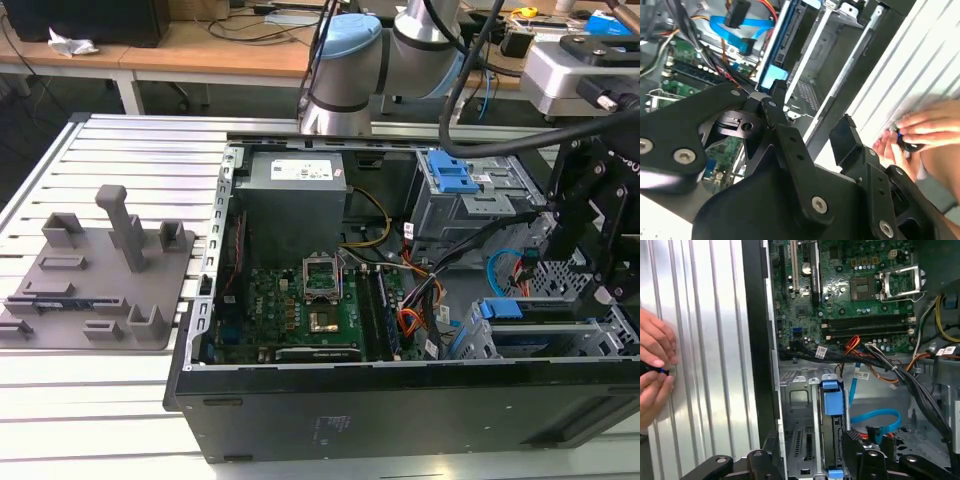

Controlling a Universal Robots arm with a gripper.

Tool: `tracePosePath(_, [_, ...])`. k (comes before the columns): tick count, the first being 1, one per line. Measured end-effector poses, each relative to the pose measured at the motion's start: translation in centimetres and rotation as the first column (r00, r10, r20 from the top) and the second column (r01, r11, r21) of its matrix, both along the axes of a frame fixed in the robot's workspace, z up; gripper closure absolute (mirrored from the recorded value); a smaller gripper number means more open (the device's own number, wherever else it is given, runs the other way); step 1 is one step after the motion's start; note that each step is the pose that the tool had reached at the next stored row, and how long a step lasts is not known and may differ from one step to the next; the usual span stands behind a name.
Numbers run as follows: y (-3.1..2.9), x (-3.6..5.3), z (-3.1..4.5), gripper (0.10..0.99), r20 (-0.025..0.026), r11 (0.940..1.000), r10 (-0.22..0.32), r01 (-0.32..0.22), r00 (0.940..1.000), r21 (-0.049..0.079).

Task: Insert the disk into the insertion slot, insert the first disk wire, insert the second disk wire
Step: 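Insert the first disk wire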

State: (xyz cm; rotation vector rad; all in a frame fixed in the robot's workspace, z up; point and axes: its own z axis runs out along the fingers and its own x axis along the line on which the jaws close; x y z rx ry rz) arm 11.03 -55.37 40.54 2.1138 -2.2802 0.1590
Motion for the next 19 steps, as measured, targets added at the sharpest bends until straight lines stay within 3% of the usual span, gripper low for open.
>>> tracePosePath(2, [0.94, -0.01, -0.03, 0.463, 0.0, 0.9992, 0.0, 0.0, 1.0, -0.041])
tracePosePath(3, [1.96, 0.0, -0.05, 0.478, 0.0, 0.9981, 0.0, 0.0, 1.0, -0.062])
tracePosePath(4, [2.86, -0.01, -0.06, 0.545, 0.0, 0.9972, 0.0, 0.0, 1.0, -0.075])
tracePosePath(5, [3.36, -0.01, -0.08, 0.671, 0.0, 0.9968, 0.0, 0.0, 1.0, -0.081])
tracePosePath(6, [3.83, 0.0, -0.09, 0.671, 0.0, 0.9964, 0.0, 0.0, 1.0, -0.085])
tracePosePath(7, [4.42, 0.02, -0.13, 0.737, 0.0, 0.9959, 0.0, 0.0, 1.0, -0.091])
tracePosePath(12, [6.74, 0.67, -0.4, 0.737, -0.0006, 0.9938, 0.0, 0.0, 1.0, -0.111])
tracePosePath(17, [8.14, 2.35, -0.87, 0.737, -0.0043, 0.9926, 0.0, 0.0, 1.0, -0.121])
tracePosePath(19, [8.59, 2.76, -1.08, 0.737, -0.0054, 0.9904, 0.0, -0.001, 1.0, -0.138])
